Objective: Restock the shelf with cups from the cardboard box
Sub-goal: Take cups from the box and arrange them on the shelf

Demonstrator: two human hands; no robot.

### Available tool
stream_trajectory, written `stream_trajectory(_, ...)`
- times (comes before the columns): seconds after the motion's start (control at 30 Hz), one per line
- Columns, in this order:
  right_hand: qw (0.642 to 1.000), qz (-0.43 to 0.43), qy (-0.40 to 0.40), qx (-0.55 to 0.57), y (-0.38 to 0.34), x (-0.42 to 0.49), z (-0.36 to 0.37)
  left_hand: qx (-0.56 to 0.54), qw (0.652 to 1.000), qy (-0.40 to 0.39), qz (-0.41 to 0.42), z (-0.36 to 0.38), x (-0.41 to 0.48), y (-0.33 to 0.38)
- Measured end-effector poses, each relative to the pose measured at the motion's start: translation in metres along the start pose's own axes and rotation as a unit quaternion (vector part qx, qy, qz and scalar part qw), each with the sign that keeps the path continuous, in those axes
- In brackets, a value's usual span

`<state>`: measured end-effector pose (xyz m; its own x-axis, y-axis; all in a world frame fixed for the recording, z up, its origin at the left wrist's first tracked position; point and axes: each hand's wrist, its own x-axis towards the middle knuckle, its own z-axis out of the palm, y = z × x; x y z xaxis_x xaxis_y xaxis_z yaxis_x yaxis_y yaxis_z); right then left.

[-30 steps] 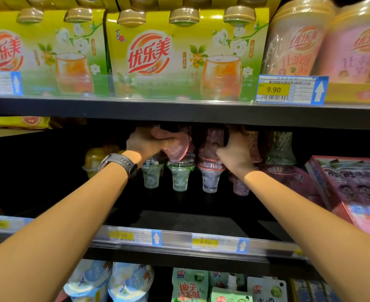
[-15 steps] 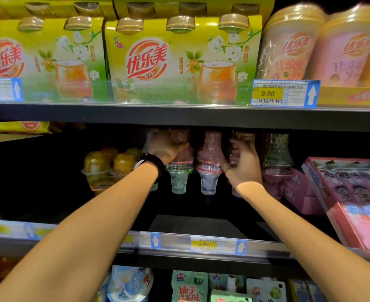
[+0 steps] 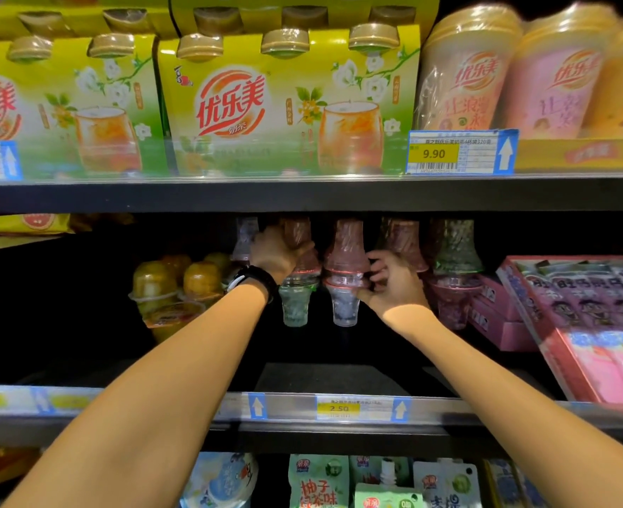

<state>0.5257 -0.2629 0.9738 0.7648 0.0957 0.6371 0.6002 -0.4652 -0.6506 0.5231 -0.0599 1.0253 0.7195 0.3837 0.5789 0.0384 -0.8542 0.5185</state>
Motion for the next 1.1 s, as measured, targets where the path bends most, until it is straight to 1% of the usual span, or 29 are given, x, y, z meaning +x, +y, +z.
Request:
stream_trajectory(0.1,0.999,0.027,-0.039,0.003,0.0,-0.003,-0.001,0.036,0.999,-0.026,0.022,0.001,-0.001,0.001)
stream_trajectory(0.17,0.997,0.036,-0.062,-0.013,0.001,-0.004,-0.005,0.049,0.998,-0.044,0.021,-0.002,-0.004,0.003)
stream_trajectory(0.23,0.993,0.035,-0.092,-0.064,0.002,-0.004,-0.014,0.055,0.996,-0.067,0.015,-0.006,-0.006,0.003)
stream_trajectory(0.3,0.982,0.018,-0.126,-0.142,0.0,-0.005,-0.025,0.072,0.994,-0.081,0.019,-0.015,-0.011,-0.002)
stream_trajectory(0.33,0.969,0.004,-0.149,-0.195,-0.003,-0.006,-0.031,0.102,0.992,-0.074,0.026,-0.021,-0.016,-0.007)
stream_trajectory(0.37,0.95,-0.014,-0.175,-0.257,-0.007,-0.009,-0.036,0.15,0.987,-0.049,0.041,-0.026,-0.02,-0.013)
stream_trajectory(0.43,0.901,-0.057,-0.215,-0.372,-0.013,-0.013,-0.045,0.235,0.966,0.017,0.106,-0.036,-0.031,-0.025)
stream_trajectory(0.47,0.881,-0.072,-0.225,-0.409,-0.016,-0.015,-0.047,0.258,0.954,0.033,0.147,-0.039,-0.036,-0.029)
stream_trajectory(0.53,0.859,-0.082,-0.236,-0.447,-0.023,-0.016,-0.05,0.285,0.935,0.02,0.209,-0.046,-0.047,-0.031)
stream_trajectory(0.6,0.848,-0.078,-0.246,-0.462,-0.029,-0.018,-0.05,0.317,0.915,-0.039,0.245,-0.049,-0.059,-0.029)
stream_trajectory(0.67,0.843,-0.07,-0.253,-0.47,-0.033,-0.021,-0.049,0.34,0.901,-0.097,0.252,-0.049,-0.073,-0.028)
stream_trajectory(0.73,0.839,-0.07,-0.257,-0.475,-0.034,-0.025,-0.048,0.353,0.896,-0.122,0.239,-0.048,-0.084,-0.026)
stream_trajectory(0.87,0.838,-0.074,-0.265,-0.472,-0.036,-0.031,-0.046,0.365,0.899,-0.109,0.216,-0.046,-0.101,-0.022)
stream_trajectory(1.0,0.852,-0.072,-0.258,-0.45,-0.039,-0.038,-0.053,0.353,0.909,-0.097,0.197,-0.049,-0.113,-0.023)
stream_trajectory(1.1,0.864,-0.081,-0.246,-0.432,-0.041,-0.047,-0.063,0.381,0.903,-0.071,0.188,-0.05,-0.122,-0.02)
